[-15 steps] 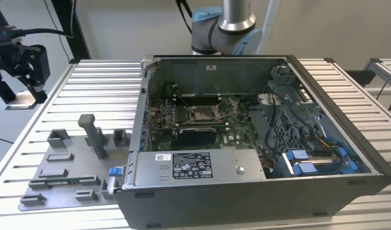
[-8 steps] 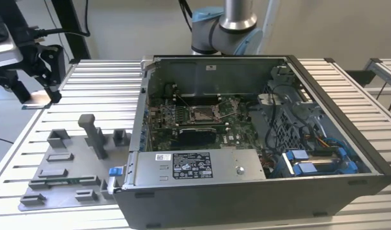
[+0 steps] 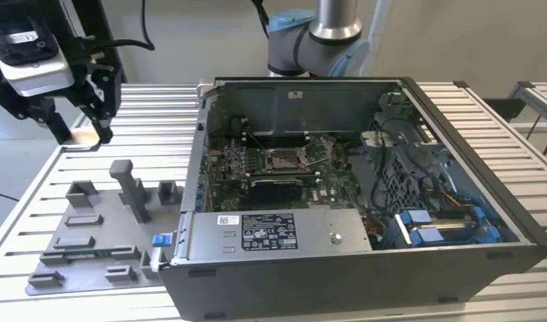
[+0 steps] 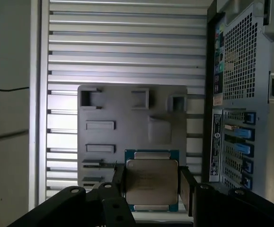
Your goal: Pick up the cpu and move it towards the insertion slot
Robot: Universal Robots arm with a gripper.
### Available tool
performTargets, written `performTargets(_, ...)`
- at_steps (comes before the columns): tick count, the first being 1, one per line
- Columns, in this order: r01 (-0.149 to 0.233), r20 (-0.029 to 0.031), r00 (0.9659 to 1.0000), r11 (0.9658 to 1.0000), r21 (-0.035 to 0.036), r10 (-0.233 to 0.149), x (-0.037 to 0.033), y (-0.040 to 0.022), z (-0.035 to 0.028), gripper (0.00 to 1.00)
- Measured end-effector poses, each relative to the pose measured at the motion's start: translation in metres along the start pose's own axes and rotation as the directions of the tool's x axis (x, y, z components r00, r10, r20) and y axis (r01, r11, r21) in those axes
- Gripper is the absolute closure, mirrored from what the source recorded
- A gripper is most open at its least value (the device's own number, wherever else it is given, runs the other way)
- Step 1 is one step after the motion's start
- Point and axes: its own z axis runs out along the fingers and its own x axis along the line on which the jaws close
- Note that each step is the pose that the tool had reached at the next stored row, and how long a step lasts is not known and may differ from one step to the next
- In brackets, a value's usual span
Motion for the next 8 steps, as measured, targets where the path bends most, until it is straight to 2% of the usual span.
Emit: performTargets(8,0.000,0.0000,1.0000,1.0000,0.0000,0.000,-0.0360,-0.0005,0.0003,1.00)
